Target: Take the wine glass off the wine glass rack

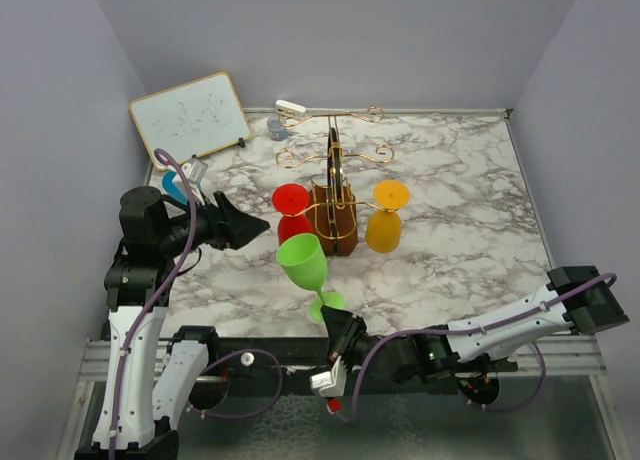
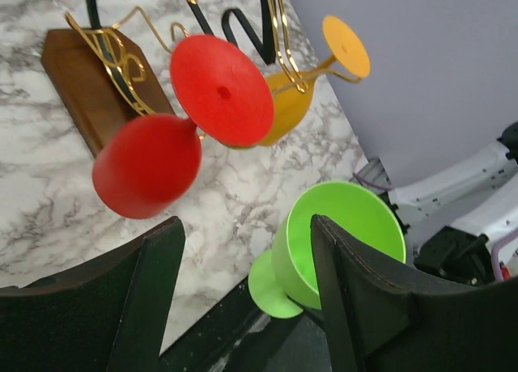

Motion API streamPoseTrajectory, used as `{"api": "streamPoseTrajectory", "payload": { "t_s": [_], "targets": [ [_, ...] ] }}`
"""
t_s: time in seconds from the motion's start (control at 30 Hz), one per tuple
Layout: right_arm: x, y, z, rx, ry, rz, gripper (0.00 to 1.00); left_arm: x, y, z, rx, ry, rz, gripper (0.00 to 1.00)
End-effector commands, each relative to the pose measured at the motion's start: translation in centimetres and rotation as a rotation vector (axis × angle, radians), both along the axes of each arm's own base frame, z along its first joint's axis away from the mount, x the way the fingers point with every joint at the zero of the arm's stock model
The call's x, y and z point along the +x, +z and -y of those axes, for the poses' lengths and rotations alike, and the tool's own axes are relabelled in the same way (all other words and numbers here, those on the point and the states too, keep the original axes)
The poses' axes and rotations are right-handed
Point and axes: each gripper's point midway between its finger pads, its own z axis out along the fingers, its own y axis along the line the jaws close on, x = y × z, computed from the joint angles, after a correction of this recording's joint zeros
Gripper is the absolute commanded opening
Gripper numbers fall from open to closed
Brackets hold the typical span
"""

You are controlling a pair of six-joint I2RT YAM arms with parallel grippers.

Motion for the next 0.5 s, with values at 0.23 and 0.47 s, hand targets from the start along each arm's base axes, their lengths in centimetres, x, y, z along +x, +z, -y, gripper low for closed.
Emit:
{"api": "streamPoseTrajectory", "payload": {
  "t_s": [0.23,0.47],
  "targets": [
    [0.1,2.6,-2.1,0.1,-0.005,0.154,0.01,-4.5,-0.4,2.5,-0.001,-0.242,0.051,0.6],
    [0.2,2.6,-2.4,0.082,0.001,0.237,0.01,-5.1,-0.9,2.8,0.021,-0.268,0.049,0.57]
  ]
}}
